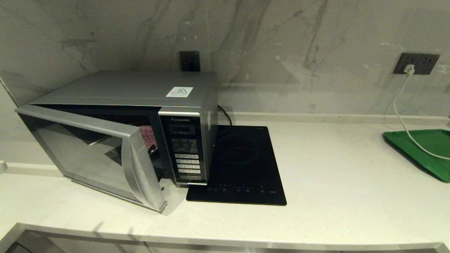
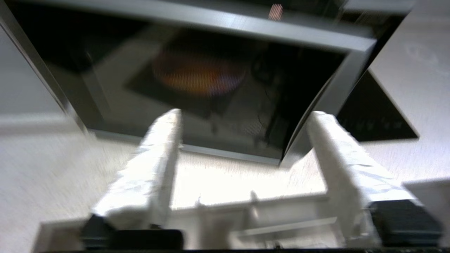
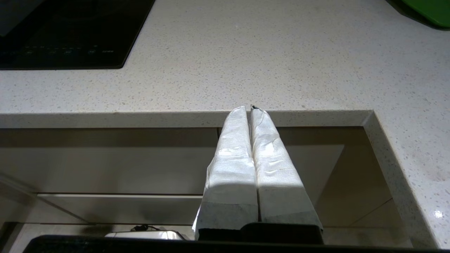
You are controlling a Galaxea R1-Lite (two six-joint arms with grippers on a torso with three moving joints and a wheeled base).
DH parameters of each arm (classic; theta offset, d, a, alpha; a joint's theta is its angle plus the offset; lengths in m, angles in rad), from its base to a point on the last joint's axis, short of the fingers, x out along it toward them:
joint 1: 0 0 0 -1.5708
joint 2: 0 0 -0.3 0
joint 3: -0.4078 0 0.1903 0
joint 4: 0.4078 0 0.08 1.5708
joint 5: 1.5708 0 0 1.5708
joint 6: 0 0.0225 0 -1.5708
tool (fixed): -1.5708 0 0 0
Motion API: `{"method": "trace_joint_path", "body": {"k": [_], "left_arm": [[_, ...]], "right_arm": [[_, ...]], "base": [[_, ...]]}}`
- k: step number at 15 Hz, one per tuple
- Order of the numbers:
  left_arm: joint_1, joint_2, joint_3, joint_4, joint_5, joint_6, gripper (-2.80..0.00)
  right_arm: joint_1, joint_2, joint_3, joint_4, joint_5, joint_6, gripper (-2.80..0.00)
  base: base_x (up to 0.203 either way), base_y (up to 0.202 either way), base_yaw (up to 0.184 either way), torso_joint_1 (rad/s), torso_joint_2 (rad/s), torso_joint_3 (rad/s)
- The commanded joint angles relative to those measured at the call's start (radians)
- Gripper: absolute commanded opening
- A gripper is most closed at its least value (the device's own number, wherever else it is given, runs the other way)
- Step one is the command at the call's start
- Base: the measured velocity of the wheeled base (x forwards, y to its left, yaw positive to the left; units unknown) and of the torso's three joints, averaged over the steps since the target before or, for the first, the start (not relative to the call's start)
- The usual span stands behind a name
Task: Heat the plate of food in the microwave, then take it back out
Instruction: Open the microwave oven
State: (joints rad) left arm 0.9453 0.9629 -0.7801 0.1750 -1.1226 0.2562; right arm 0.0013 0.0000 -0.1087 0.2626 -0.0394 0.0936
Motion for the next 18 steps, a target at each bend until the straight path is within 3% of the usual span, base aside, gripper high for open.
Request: {"method": "trace_joint_path", "body": {"k": [1,3,8,9,10,12,15,16,18], "left_arm": [[-0.01,-0.205,-0.143,0.009,-0.001,-0.186,-2.8],[-0.016,-0.218,-0.283,0.076,-0.007,-0.249,-2.8],[-0.021,-0.057,-0.645,0.333,-0.049,-0.277,-2.8],[-0.021,-0.013,-0.686,0.349,-0.039,-0.277,-2.8],[-0.021,0.012,-0.704,0.356,0.014,-0.276,-2.8],[-0.023,0.056,-0.711,0.345,0.202,-0.268,-2.8],[-0.061,0.185,-0.759,0.241,0.587,-0.248,-2.8],[-0.131,0.229,-0.773,0.203,0.722,-0.245,-2.8],[-0.321,0.362,-0.788,0.061,1.053,-0.24,-2.8]], "right_arm": [[0.0,0.0,0.0,0.001,0.001,0.0,-2.8],[0.0,0.0,0.0,0.001,-0.001,0.0,-2.8],[0.001,0.0,0.0,0.001,-0.001,0.0,-2.8],[0.0,0.0,0.0,0.001,0.001,0.0,-2.8],[0.0,0.0,0.0,0.001,0.0,0.0,-2.8],[0.001,0.0,0.0,0.001,0.001,0.0,-2.8],[0.0,0.0,0.0,0.001,-0.001,0.0,-2.8],[0.0,0.0,0.0,0.001,-0.001,0.0,-2.8],[0.001,0.0,0.0,0.001,0.0,0.0,-2.8]], "base": [[0.0,0.0,0.0,0.0,0.0,0.0],[0.0,0.0,0.0,0.0,0.0,0.0],[0.0,0.0,0.0,0.0,0.0,0.0],[0.0,0.0,0.0,0.0,0.0,0.0],[0.0,0.0,0.0,0.0,0.0,0.0],[0.0,0.0,0.0,0.0,0.0,0.0],[0.0,0.0,0.0,0.0,0.0,0.0],[0.0,0.0,0.0,0.0,0.0,0.0],[0.0,0.0,0.0,0.0,0.0,0.0]]}}
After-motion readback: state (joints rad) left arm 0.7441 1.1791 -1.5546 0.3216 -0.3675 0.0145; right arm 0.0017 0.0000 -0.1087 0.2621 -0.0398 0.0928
